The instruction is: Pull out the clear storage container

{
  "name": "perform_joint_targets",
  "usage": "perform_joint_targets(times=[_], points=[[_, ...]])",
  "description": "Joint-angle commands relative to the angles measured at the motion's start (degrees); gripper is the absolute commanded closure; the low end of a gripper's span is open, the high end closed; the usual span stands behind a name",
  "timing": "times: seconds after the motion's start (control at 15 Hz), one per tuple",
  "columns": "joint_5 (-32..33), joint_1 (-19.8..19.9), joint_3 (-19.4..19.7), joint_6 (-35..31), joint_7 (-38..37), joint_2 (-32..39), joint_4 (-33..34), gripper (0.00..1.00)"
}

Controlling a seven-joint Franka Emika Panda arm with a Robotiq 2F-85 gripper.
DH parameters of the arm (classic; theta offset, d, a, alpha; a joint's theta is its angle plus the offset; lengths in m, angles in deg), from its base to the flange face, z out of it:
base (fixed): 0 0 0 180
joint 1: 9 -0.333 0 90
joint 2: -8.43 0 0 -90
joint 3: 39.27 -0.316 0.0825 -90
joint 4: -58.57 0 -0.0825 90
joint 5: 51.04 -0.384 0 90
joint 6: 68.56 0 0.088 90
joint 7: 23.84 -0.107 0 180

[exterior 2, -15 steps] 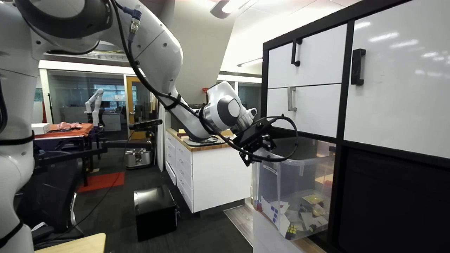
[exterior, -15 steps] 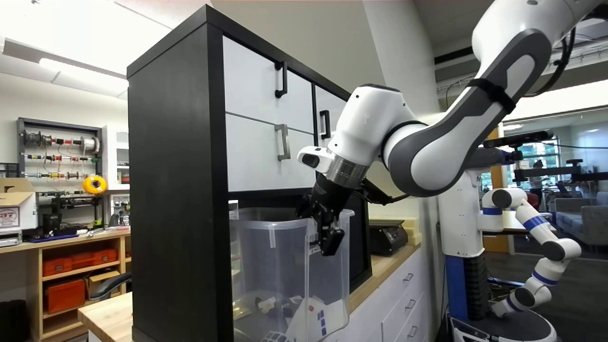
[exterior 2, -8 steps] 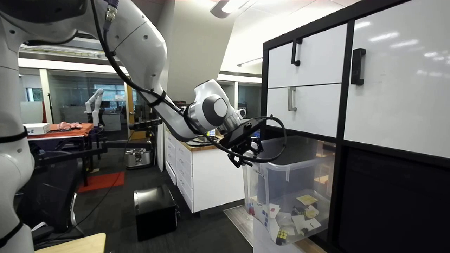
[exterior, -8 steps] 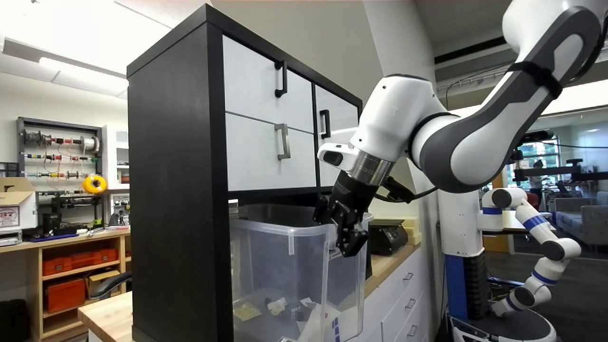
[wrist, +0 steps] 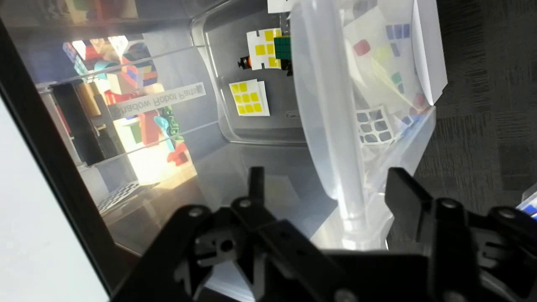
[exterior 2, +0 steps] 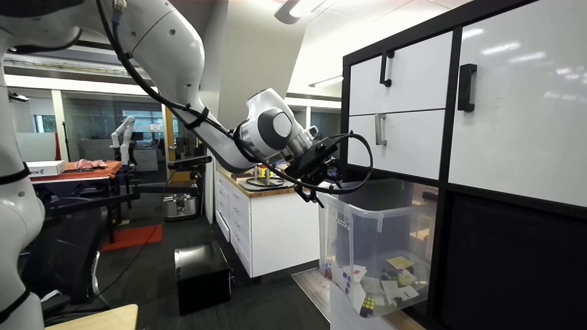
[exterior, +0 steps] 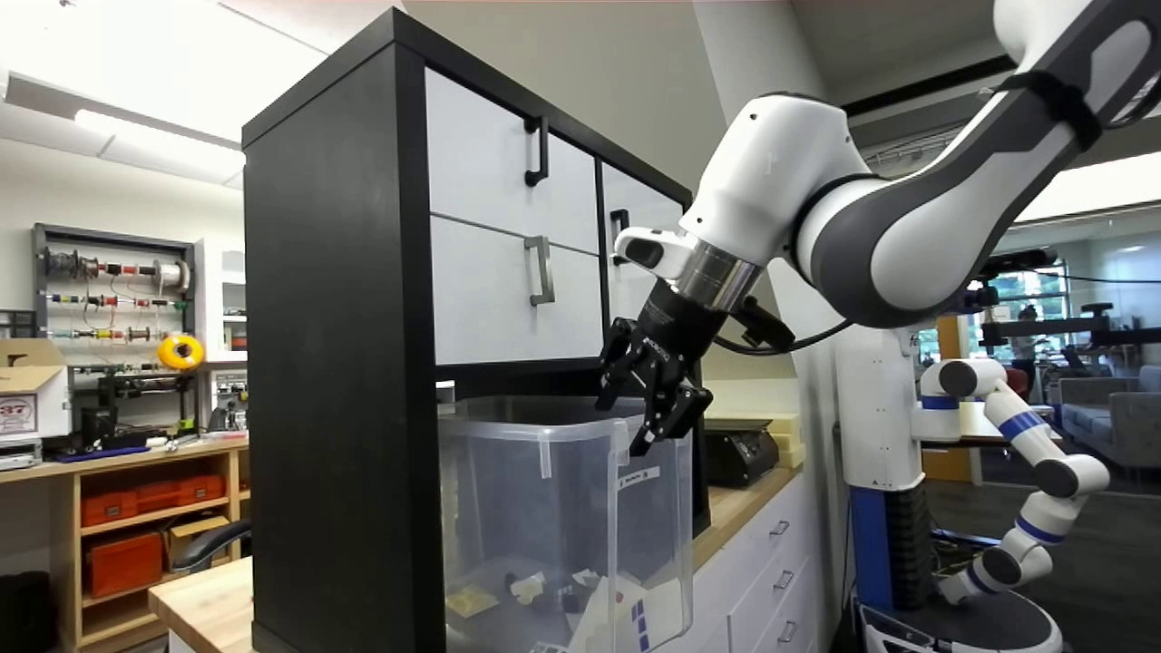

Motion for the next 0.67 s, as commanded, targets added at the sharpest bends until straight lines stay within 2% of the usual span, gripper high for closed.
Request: perform_joint_targets(times=[0.0,0.27,0.6], points=[[-1.1,-0.09,-0.11,0.96,0.16,-2.78,-0.94,0.0],[-3.9,-0.46,-0.4,4.57,0.55,-3.37,-0.5,0.0],[-13.05,-1.46,-1.0,12.45,1.71,-4.47,0.52,0.0]])
